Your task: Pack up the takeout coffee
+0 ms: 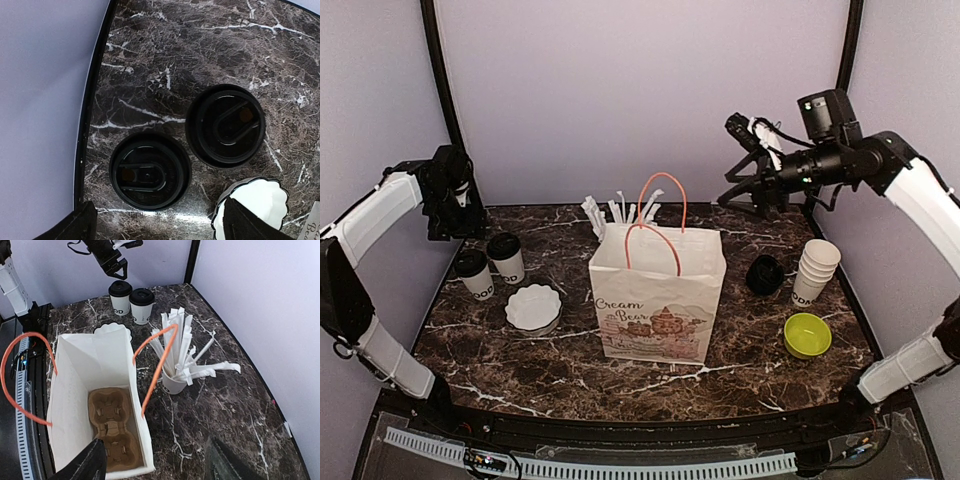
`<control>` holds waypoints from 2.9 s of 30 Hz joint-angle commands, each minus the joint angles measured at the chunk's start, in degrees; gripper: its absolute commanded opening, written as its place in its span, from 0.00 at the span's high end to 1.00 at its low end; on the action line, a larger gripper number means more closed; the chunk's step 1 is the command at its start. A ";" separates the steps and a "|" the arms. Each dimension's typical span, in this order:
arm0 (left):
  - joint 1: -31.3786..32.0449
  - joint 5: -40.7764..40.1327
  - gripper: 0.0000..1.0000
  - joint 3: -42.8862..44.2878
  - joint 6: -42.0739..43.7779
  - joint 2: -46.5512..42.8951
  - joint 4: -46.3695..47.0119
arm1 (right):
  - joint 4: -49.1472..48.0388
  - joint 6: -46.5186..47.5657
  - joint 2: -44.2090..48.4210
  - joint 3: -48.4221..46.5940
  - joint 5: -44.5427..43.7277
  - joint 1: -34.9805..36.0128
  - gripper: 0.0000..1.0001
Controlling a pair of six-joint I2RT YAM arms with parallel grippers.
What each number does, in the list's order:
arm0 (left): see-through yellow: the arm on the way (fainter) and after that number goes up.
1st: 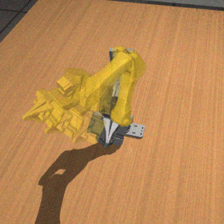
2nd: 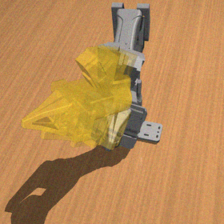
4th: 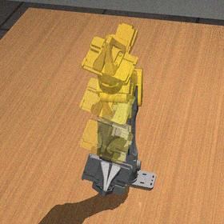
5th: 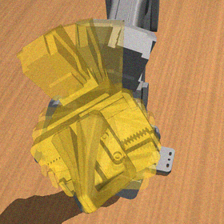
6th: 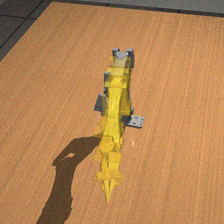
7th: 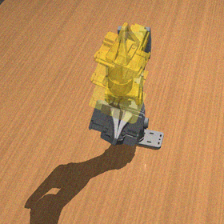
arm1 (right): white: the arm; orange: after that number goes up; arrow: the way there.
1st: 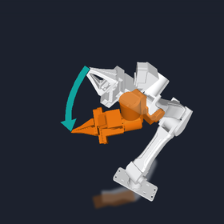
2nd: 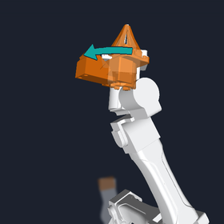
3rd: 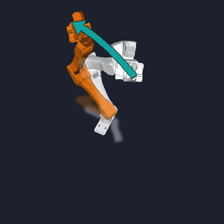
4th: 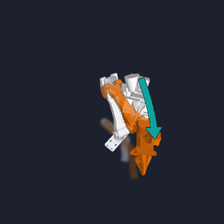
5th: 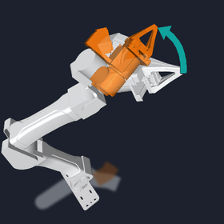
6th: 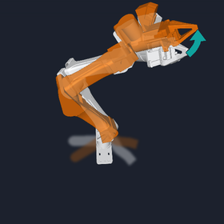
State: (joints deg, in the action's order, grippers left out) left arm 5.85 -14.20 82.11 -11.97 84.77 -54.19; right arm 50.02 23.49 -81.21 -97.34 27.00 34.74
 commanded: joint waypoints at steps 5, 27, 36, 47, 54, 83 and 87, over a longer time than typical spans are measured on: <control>-7.45 8.22 0.10 4.12 4.39 6.05 -5.84 | -11.51 0.46 6.08 14.59 4.28 -8.47 0.27; -9.34 11.42 0.18 6.34 5.23 13.13 -8.03 | -13.97 1.83 6.02 21.49 6.58 -9.08 0.27; -9.34 8.86 0.18 6.36 4.19 13.59 -9.46 | -13.30 2.35 5.89 21.62 7.92 -9.08 0.27; -9.16 11.56 0.17 6.36 4.34 15.89 -9.41 | -13.32 2.71 6.15 22.06 8.14 -9.06 0.27; -8.59 10.63 0.17 7.80 4.29 15.06 -9.21 | -13.34 2.79 5.85 22.19 8.31 -9.06 0.27; -7.08 7.55 0.19 6.66 4.76 17.22 -11.02 | -13.01 3.15 5.78 22.28 8.77 -9.08 0.28; -7.00 6.50 0.22 6.64 4.58 17.10 -11.33 | -13.02 3.24 5.63 22.37 8.77 -9.08 0.27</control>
State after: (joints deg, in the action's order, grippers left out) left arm -1.58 -6.15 88.82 -7.70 101.58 -62.67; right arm 38.24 26.30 -75.90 -75.70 34.94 25.80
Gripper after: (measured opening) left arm 0.801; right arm 0.725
